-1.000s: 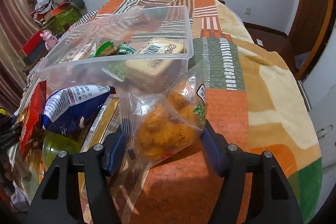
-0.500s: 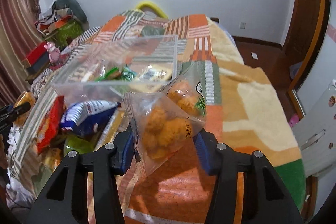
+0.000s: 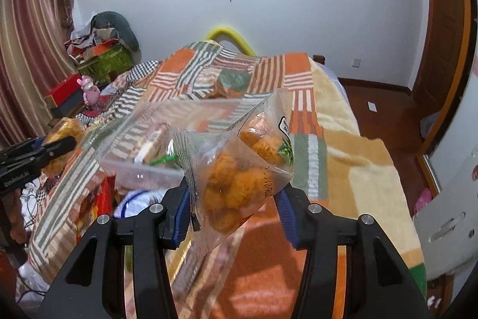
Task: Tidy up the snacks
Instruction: 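Carry the cookie pack into the box with the left tool while the right releases the puff bag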
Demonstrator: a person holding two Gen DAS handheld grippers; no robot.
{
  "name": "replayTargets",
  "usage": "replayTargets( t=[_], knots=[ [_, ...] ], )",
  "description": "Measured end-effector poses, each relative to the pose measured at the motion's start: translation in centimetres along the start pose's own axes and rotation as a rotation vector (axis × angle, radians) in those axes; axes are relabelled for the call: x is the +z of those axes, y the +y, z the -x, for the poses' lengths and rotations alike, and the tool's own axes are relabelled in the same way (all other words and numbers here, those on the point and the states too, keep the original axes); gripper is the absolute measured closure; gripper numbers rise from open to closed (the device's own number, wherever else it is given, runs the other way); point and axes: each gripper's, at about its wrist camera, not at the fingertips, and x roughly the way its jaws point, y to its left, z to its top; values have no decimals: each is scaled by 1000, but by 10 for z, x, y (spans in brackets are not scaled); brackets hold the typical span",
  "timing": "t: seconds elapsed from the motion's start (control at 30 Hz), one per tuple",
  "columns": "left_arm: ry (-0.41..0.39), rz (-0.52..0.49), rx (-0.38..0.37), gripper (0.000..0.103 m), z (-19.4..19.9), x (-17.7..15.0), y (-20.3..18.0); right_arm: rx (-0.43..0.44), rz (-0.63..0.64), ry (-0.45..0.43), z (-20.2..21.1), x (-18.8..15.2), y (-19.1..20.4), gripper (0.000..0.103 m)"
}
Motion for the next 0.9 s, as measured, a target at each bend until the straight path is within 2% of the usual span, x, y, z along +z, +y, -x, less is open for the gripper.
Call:
replayTargets(
  t=[0.37,0.67,0.9],
  knots=[
    [7,-29,-35,59,-37,29,-21,8,25,-28,-27,21,11,56],
    [59,-26,-44,59,-76,40,-24,20,31,8,-57,31,13,56],
    [120,-17,-54,59,-105,39,-20,20,38,68,-83,34,9,56]
  ],
)
